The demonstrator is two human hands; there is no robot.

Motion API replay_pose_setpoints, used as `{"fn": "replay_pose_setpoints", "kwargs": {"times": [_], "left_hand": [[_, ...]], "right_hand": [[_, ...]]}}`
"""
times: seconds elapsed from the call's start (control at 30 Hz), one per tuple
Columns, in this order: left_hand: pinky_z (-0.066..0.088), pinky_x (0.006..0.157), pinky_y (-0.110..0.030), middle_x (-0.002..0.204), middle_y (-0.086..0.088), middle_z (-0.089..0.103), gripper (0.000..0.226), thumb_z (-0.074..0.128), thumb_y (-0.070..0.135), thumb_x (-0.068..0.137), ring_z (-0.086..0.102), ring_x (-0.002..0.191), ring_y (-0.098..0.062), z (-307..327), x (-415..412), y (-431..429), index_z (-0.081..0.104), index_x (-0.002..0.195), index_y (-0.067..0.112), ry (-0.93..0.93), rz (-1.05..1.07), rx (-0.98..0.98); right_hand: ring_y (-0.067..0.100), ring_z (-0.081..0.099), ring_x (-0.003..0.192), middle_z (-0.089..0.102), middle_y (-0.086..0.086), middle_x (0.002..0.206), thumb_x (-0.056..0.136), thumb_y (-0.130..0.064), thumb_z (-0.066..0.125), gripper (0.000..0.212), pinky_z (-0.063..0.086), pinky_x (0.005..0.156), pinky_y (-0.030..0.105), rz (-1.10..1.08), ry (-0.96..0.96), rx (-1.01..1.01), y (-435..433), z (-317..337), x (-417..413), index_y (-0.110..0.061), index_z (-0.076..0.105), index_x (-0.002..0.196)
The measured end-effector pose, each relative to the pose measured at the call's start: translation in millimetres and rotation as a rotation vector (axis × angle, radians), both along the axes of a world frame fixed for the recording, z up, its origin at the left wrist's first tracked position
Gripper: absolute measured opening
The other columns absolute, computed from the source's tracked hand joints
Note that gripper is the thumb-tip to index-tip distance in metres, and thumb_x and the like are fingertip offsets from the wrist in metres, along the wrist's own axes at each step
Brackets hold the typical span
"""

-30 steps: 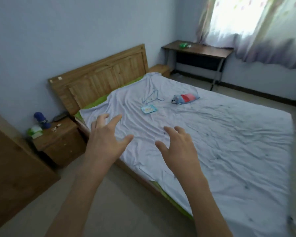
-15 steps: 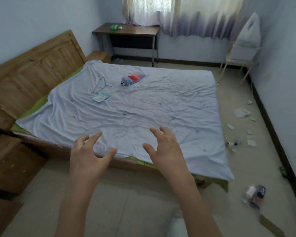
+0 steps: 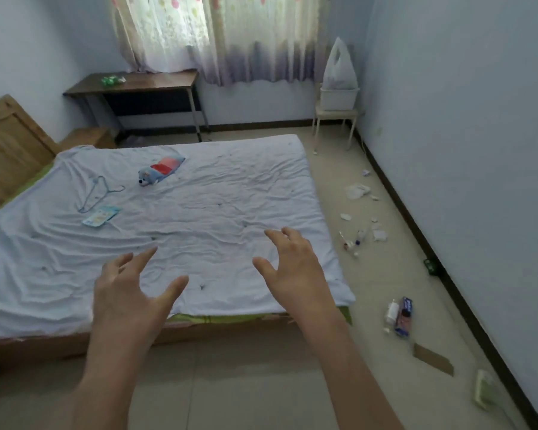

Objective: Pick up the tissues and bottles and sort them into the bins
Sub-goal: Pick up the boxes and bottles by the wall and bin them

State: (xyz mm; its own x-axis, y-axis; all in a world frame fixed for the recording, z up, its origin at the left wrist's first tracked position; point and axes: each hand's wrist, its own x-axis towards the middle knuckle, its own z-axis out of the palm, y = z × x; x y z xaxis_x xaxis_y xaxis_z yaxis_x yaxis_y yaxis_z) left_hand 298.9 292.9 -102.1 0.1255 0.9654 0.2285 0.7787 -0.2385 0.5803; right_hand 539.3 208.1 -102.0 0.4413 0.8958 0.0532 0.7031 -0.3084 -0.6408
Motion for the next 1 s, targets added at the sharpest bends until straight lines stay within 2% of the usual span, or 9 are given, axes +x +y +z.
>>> {"fn": "replay_pose_setpoints", "kwargs": {"times": [0.13,0.33,0.5,0.67,0.8,1.0], "left_hand": [[0.044,0.113,-0.05,0.146,-0.007,0.05,0.074,0.087,0.055,0.076,0.048,0.138,-0.028,-6,72,-8,0.062,0.143,0.033,0.023,-0.175,-0.01],[0.044,0.113,-0.051,0.15,-0.008,0.047,0.076,0.085,0.055,0.078,0.045,0.141,-0.03,-8,167,-4,0.06,0.146,0.034,0.027,-0.408,-0.012],[0.044,0.113,-0.05,0.154,-0.005,0.044,0.074,0.085,0.053,0.08,0.042,0.144,-0.03,-4,257,17,0.057,0.147,0.036,0.005,-0.646,-0.015],[0.042,0.113,-0.048,0.155,-0.006,0.044,0.075,0.084,0.054,0.08,0.042,0.143,-0.031,-4,337,43,0.056,0.148,0.036,0.009,-0.839,-0.013],[0.044,0.112,-0.049,0.152,-0.009,0.047,0.076,0.081,0.06,0.08,0.045,0.14,-0.034,-10,404,68,0.055,0.148,0.036,0.093,-0.965,0.026],[0.038,0.116,-0.049,0.153,-0.011,0.046,0.075,0.081,0.055,0.082,0.042,0.143,-0.035,-14,516,52,0.055,0.149,0.034,0.127,-1.134,0.045]], "right_hand": [[0.027,0.044,0.138,0.045,0.004,0.153,0.099,-0.042,0.063,0.058,0.045,0.11,0.045,-0.166,-0.007,-0.021,-33,-12,59,-0.025,0.048,0.153],[0.026,0.05,0.129,0.05,0.005,0.145,0.097,-0.042,0.063,0.056,0.048,0.104,0.041,-0.425,0.006,-0.038,-67,-8,135,-0.024,0.052,0.149],[0.028,0.052,0.128,0.053,0.008,0.14,0.098,-0.036,0.064,0.05,0.048,0.104,0.044,-0.66,-0.001,-0.028,-90,-3,184,-0.02,0.056,0.145],[0.025,0.049,0.134,0.049,0.004,0.149,0.101,-0.037,0.062,0.054,0.045,0.108,0.04,-0.878,-0.03,-0.005,-108,2,221,-0.022,0.05,0.151],[0.023,0.046,0.139,0.045,0.002,0.155,0.1,-0.037,0.063,0.059,0.042,0.113,0.041,-0.997,-0.017,-0.046,-128,-11,234,-0.025,0.046,0.155],[0.02,0.045,0.14,0.045,0.0,0.156,0.102,-0.035,0.062,0.056,0.041,0.108,0.035,-1.239,-0.012,-0.086,-172,-33,266,-0.025,0.046,0.154]]}}
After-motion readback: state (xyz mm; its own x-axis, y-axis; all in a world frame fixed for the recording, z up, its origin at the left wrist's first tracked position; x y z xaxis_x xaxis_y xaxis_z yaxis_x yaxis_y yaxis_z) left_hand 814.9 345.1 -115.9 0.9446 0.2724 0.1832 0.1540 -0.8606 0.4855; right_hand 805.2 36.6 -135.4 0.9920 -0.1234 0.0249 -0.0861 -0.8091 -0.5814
